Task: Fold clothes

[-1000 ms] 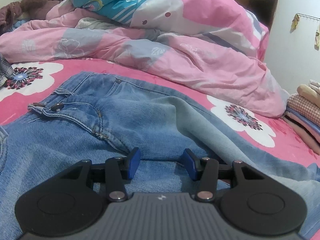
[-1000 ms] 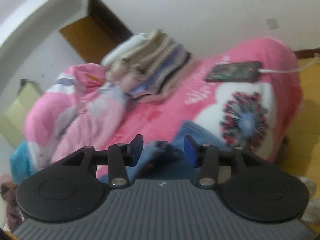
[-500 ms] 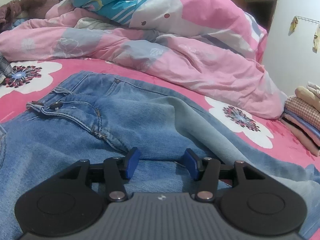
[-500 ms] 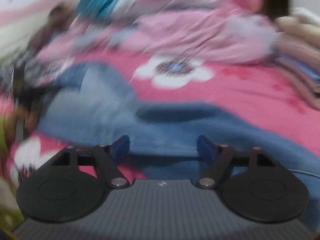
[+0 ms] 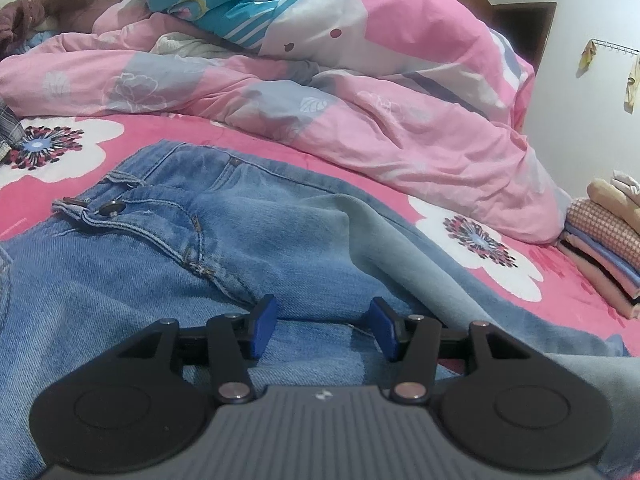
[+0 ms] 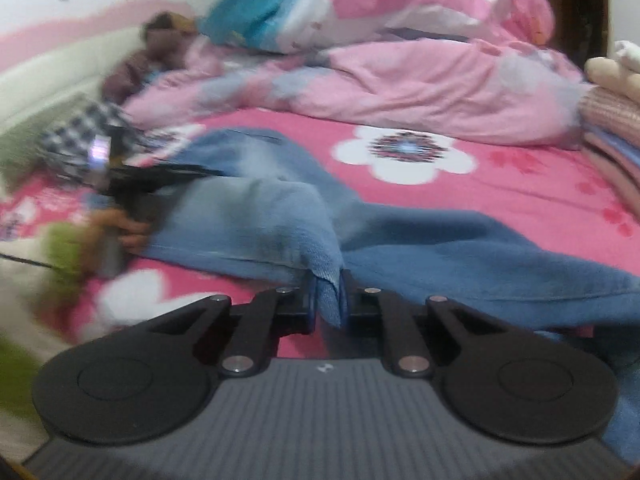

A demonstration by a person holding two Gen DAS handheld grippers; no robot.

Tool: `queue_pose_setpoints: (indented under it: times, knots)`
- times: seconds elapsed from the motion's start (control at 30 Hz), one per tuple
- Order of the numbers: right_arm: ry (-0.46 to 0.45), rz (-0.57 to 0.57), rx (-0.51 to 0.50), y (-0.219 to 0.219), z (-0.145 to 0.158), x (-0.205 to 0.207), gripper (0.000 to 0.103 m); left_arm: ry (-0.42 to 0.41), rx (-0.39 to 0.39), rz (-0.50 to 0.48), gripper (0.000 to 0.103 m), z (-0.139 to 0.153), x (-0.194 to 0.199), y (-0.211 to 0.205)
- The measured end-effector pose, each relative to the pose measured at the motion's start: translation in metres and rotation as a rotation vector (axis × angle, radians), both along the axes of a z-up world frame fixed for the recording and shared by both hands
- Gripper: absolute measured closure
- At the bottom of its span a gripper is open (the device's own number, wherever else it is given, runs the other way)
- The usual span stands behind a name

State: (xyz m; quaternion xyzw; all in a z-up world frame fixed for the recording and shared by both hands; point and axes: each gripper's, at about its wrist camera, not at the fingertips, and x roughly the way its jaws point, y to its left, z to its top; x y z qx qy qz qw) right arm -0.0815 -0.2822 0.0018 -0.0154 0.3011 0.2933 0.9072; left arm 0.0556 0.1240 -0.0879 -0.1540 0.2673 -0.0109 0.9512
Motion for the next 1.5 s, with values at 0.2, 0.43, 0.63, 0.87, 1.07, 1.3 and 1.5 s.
queue_pose_setpoints:
  times: [0.2,0.43,0.63,0.87,1.07,1.3,1.5]
  knots:
    - [0.212,0.133,0.106,0.038,-0.041,-0.023,0.087,0.001,0.007,0.0,0.05,0.0,0.001,-0.001]
    - [0.268,0.201,0.057,0.043,-0.033,-0.021,0.049,0.004,0.012,0.0,0.05,0.0,0.0,-0.002]
    - [0.157,0.246,0.258,-0.016,0.034,0.013,0.016,0.002,-0.007,-0.009,0.049,0.001,0.0,0.0]
    - [0.2,0.108,0.194,0.001,0.018,0.133,0.011,0.01,-0.093,-0.035,0.041,0.006,-0.002,0.01]
    - [0.372,0.055,0.152,0.036,-0.028,0.223,0.016,0.003,-0.125,-0.011,0.04,0.034,-0.009,0.026]
    - [0.484,0.086,0.003,0.073,-0.068,0.269,0.094,0.031,0.046,0.099,0.039,0.052,0.032,0.057]
    - [0.233,0.043,-0.164,0.087,-0.017,0.282,0.099,0.142,0.113,0.207,0.048,0.026,0.07,0.077]
